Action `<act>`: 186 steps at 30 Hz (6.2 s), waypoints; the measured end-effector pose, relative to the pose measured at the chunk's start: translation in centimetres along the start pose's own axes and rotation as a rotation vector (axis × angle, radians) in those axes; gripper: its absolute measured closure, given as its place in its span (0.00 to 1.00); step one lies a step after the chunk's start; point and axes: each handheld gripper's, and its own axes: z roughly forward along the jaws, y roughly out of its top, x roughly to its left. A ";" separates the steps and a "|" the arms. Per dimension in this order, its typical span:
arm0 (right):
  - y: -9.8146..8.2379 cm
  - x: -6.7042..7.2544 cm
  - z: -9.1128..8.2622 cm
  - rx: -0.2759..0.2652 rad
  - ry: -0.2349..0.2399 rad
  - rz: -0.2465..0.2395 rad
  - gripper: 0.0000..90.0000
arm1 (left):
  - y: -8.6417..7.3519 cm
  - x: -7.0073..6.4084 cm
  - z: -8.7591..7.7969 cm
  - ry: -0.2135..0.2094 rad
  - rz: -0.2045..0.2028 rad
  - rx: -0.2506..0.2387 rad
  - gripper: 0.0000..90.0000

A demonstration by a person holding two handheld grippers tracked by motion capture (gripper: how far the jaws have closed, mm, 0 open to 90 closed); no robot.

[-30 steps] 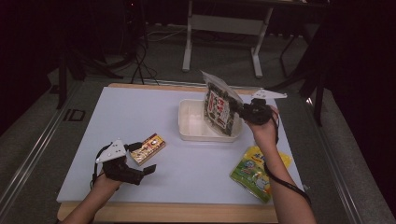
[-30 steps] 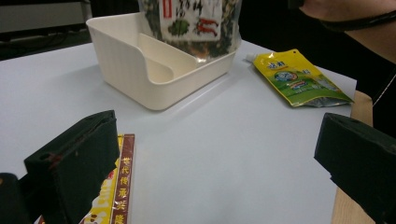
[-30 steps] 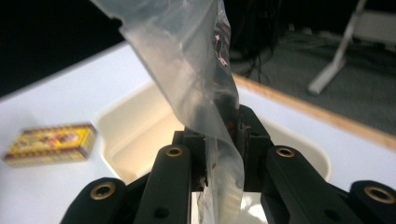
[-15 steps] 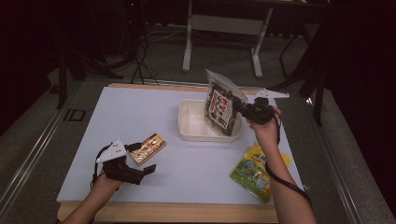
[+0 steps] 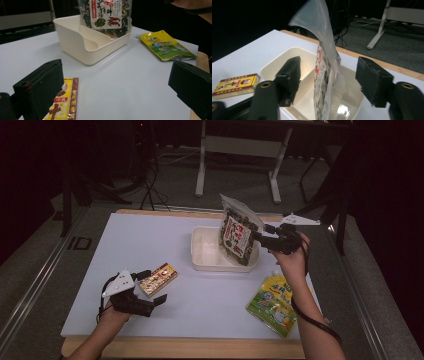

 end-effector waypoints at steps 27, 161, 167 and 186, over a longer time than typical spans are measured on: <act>-4.8 1.1 -10.0 0.019 -0.016 -0.088 0.11 | 0.4 -1.0 0.3 -0.039 -0.047 0.045 0.02; -7.3 5.9 -16.0 0.204 -0.042 -0.257 1.00 | 5.6 -5.4 10.3 -0.265 0.070 0.197 0.05; -7.3 6.4 -16.3 0.205 -0.023 -0.269 1.00 | 6.8 -6.3 13.1 -0.321 0.088 0.172 0.11; -7.8 8.0 -17.1 0.192 0.043 -0.303 1.00 | 8.8 -8.7 20.8 -0.482 0.124 0.210 0.38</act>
